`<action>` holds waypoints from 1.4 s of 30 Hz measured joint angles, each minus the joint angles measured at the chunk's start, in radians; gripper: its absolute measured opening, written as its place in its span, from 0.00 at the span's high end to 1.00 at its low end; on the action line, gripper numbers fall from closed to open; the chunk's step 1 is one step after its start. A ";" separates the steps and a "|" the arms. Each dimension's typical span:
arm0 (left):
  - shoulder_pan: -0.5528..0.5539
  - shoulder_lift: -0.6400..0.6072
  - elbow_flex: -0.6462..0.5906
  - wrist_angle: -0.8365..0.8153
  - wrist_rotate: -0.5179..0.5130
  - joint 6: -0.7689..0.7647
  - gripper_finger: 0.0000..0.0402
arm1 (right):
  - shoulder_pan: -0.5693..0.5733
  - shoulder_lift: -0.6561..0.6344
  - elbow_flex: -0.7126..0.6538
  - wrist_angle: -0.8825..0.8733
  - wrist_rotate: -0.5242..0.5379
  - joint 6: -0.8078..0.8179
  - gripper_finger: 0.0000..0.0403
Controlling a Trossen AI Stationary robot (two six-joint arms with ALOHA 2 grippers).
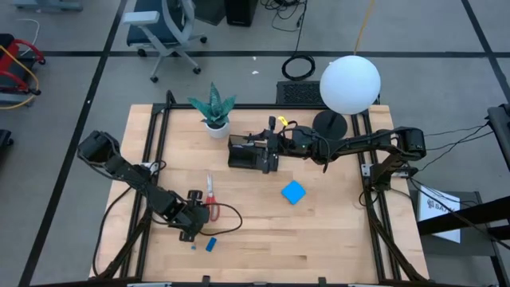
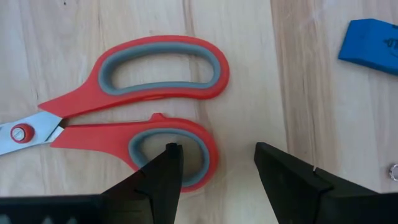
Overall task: Pick and place office supplies into organizer
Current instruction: Put the red scissor into the black desk organizer
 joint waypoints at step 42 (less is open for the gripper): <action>0.025 0.010 0.117 -0.059 0.048 -0.080 0.96 | 0.036 -0.069 0.000 -0.104 0.011 -0.114 0.74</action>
